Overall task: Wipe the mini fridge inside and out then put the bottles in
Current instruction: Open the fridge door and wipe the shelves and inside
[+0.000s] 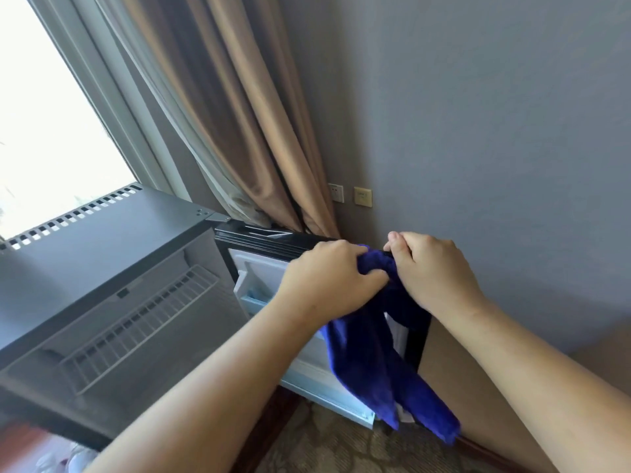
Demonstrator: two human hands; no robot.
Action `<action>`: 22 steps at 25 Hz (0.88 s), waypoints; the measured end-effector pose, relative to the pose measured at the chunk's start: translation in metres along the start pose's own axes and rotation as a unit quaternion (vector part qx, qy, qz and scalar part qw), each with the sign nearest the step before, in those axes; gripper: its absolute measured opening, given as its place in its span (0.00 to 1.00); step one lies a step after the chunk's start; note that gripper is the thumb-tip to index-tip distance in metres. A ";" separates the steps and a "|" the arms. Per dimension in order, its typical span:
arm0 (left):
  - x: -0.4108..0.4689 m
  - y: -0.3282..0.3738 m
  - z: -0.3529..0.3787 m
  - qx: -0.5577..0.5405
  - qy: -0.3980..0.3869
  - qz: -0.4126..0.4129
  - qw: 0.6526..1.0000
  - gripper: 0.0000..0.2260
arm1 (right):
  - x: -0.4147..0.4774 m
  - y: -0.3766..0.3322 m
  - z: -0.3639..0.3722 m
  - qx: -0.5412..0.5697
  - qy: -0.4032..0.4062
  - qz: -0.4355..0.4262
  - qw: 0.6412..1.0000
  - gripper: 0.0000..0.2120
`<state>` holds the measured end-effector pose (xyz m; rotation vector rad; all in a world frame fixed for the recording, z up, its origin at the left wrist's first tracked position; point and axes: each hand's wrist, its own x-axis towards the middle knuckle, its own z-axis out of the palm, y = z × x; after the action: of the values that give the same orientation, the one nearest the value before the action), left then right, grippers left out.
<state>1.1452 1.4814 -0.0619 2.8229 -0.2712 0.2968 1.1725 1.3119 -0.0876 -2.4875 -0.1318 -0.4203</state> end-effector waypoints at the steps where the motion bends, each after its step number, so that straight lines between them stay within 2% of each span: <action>1: 0.001 -0.014 -0.003 -0.006 0.004 -0.023 1.000 0.21 | -0.003 0.004 0.000 0.005 0.001 -0.026 1.000 0.20; 4: 0.013 -0.068 -0.022 0.052 0.014 -0.144 0.988 0.17 | -0.009 0.028 -0.004 0.054 -0.004 -0.056 0.997 0.14; 6: 0.020 -0.093 -0.037 0.035 0.002 -0.216 0.976 0.15 | -0.012 0.044 -0.010 0.096 -0.018 -0.026 0.995 0.17; 7: 0.021 -0.094 -0.039 0.020 -0.003 -0.220 0.975 0.14 | -0.014 0.051 -0.015 0.127 -0.029 -0.005 0.992 0.17; 11: 0.006 -0.031 -0.005 -0.021 0.050 -0.125 0.991 0.15 | -0.017 0.063 -0.026 0.229 -0.090 0.019 0.969 0.17; 14: -0.012 0.051 0.049 -0.052 0.120 -0.069 0.989 0.25 | -0.013 0.067 -0.029 0.282 -0.122 0.029 0.951 0.16; 16: -0.027 0.085 0.077 -0.071 0.156 -0.074 0.982 0.29 | -0.007 0.069 -0.037 0.318 -0.160 0.047 0.933 0.16; 19: -0.051 0.086 0.112 -0.157 0.163 -0.072 0.971 0.31 | -0.002 0.077 -0.043 0.337 -0.212 0.059 0.916 0.16; 22: -0.059 0.084 0.132 -0.194 0.183 -0.082 0.960 0.31 | -0.001 0.078 -0.040 0.345 -0.206 0.048 0.914 0.16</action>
<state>1.0938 1.3715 -0.1772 2.3299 -0.0103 0.6416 1.1756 1.2253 -0.1007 -1.8294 -0.2732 0.1854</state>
